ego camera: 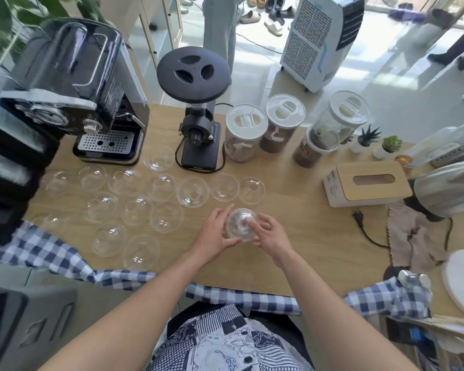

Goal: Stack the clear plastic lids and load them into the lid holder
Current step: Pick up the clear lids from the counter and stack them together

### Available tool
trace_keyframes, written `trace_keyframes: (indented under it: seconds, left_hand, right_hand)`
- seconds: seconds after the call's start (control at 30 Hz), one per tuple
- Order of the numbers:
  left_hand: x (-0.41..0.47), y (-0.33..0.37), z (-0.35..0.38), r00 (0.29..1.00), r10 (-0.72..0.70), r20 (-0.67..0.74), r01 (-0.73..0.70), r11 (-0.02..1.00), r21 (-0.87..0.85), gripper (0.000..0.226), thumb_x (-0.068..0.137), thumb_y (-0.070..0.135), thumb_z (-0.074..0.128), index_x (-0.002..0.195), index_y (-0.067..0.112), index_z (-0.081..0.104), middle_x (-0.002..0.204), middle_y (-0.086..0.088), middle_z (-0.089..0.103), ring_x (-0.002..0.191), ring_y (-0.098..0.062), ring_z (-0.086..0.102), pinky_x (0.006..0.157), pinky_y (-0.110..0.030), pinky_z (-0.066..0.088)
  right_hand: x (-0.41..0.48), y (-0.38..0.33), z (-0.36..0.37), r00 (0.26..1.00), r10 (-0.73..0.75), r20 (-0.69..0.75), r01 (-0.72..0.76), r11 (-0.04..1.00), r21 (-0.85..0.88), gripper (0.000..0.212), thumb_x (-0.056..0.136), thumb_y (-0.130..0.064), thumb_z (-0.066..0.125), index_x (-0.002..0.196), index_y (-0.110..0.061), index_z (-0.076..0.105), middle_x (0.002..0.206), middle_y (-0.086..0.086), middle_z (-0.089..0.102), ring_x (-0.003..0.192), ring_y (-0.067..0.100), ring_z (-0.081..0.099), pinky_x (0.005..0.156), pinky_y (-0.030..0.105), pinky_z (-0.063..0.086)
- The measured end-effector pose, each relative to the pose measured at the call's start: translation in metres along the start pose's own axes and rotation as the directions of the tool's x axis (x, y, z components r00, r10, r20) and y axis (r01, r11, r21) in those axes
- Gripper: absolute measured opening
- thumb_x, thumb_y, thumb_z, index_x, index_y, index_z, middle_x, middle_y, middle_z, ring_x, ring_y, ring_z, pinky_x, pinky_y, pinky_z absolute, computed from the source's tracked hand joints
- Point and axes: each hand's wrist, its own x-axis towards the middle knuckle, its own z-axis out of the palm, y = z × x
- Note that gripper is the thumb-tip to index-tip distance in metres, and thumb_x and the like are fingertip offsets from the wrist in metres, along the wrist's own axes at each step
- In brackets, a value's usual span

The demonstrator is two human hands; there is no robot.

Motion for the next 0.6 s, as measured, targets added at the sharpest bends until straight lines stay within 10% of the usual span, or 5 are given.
trace_keyframes:
  seconds: [0.23, 0.4, 0.6]
  left_hand:
    - [0.0, 0.004, -0.004, 1.0, -0.003, 0.013, 0.003, 1.0, 0.009, 0.093, 0.085, 0.041, 0.093, 0.165, 0.027, 0.046, 0.143, 0.008, 0.051, 0.123, -0.015, 0.064, 0.108, -0.042, 0.06]
    - [0.001, 0.009, -0.029, 0.997, 0.022, 0.068, -0.028, 0.994, 0.101, 0.094, 0.086, 0.042, 0.092, 0.166, 0.026, 0.045, 0.15, 0.008, 0.051, 0.126, -0.012, 0.059, 0.112, -0.037, 0.054]
    - [0.018, 0.007, -0.065, 0.983, 0.157, -0.099, -0.115, 0.934, 0.338, 0.039, 0.097, 0.038, 0.083, 0.13, 0.021, 0.075, 0.123, 0.008, 0.069, 0.097, -0.011, 0.06, 0.083, -0.037, 0.06]
  right_hand:
    - [0.005, 0.002, 0.003, 0.999, -0.015, -0.036, 0.012, 0.996, -0.084, 0.07, 0.096, -0.054, 0.081, 0.153, -0.02, 0.056, 0.133, -0.002, 0.073, 0.1, 0.015, 0.077, 0.063, 0.025, 0.058]
    - [0.017, -0.005, -0.011, 0.988, -0.09, -0.123, 0.063, 0.976, -0.208, 0.084, 0.096, -0.079, 0.062, 0.15, -0.015, 0.055, 0.14, 0.001, 0.067, 0.123, 0.024, 0.071, 0.099, 0.049, 0.063]
    - [0.044, -0.028, -0.029, 0.959, -0.246, -0.143, 0.16, 0.882, -0.444, 0.054, 0.106, -0.045, 0.072, 0.148, -0.014, 0.058, 0.15, 0.008, 0.058, 0.133, 0.02, 0.059, 0.115, 0.04, 0.05]
